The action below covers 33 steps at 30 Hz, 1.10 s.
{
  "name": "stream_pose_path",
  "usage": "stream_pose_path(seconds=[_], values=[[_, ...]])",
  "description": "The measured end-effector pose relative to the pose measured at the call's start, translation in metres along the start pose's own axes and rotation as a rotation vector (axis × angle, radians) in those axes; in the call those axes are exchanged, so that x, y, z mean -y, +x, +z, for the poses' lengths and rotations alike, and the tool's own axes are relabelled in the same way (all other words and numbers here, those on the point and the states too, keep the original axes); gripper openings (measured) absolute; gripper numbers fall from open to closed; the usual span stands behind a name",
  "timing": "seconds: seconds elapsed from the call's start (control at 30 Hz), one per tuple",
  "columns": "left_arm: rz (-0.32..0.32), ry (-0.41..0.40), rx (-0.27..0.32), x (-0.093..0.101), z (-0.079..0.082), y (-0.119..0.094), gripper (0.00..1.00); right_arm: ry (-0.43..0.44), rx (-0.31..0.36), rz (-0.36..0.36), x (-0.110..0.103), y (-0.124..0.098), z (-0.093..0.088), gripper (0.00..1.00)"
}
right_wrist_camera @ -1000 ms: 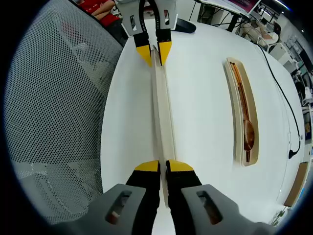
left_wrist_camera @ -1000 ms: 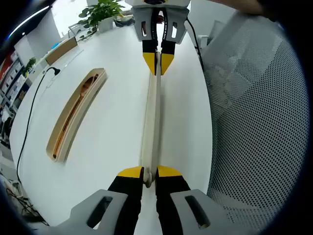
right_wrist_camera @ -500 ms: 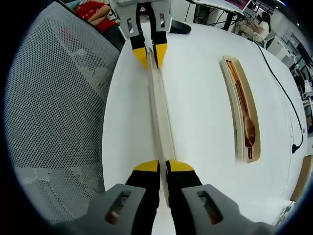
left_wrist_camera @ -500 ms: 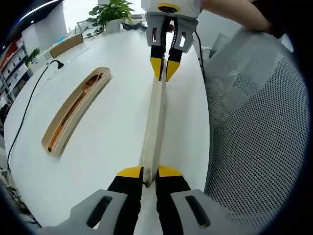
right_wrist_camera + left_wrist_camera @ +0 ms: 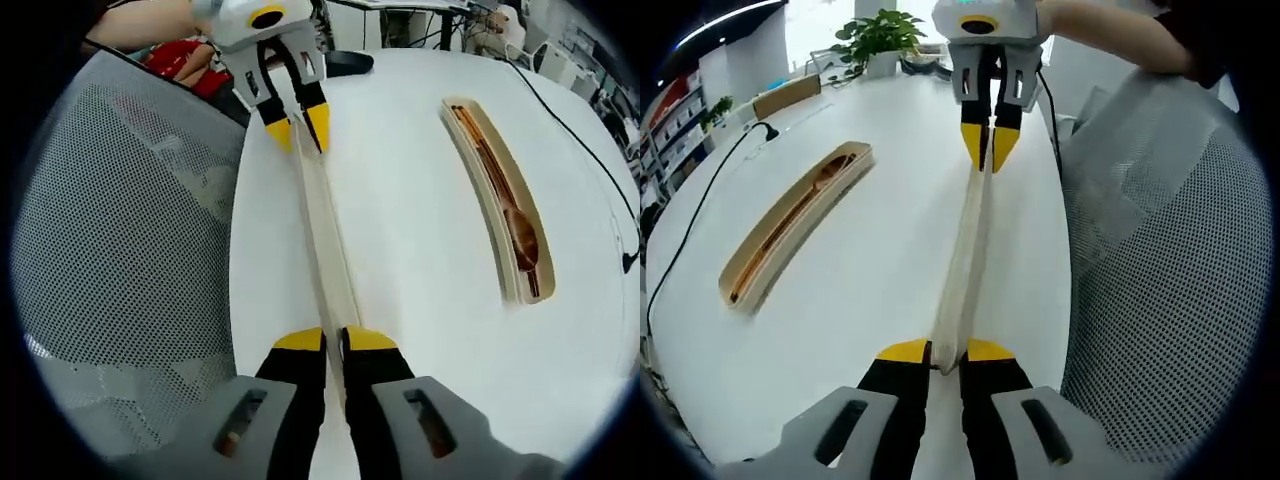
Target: Arrange the utensils inside the cutlery case until each visible utensil rests in its matching compartment.
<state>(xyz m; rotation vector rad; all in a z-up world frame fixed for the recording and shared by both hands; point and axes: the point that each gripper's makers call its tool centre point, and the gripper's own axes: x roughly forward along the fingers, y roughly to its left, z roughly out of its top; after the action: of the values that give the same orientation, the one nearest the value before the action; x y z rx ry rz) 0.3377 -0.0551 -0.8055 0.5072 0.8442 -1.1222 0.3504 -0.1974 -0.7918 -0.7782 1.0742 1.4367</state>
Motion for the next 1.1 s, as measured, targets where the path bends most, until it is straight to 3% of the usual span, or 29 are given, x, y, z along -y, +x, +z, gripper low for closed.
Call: stream_pose_path(seconds=[0.17,0.27,0.43,0.73,1.1], values=[[-0.007,-0.048,0.025,0.001,0.001,-0.001,0.11,0.014,0.014,0.008,-0.001,0.0,0.0,0.04],[-0.027,-0.127,0.041,0.006,0.001,-0.002,0.1,0.005,0.024,-0.005,0.002,-0.001,0.001,0.04],[-0.045,-0.137,0.047,0.013,0.001,-0.002,0.08,0.016,0.045,-0.023,0.006,-0.003,0.004,0.06],[-0.08,-0.215,0.072,0.021,0.002,-0.004,0.07,0.002,0.025,-0.035,0.007,-0.001,0.001,0.09],[-0.087,-0.343,0.16,0.015,0.011,-0.014,0.08,-0.002,0.01,-0.045,0.009,-0.001,-0.002,0.09]])
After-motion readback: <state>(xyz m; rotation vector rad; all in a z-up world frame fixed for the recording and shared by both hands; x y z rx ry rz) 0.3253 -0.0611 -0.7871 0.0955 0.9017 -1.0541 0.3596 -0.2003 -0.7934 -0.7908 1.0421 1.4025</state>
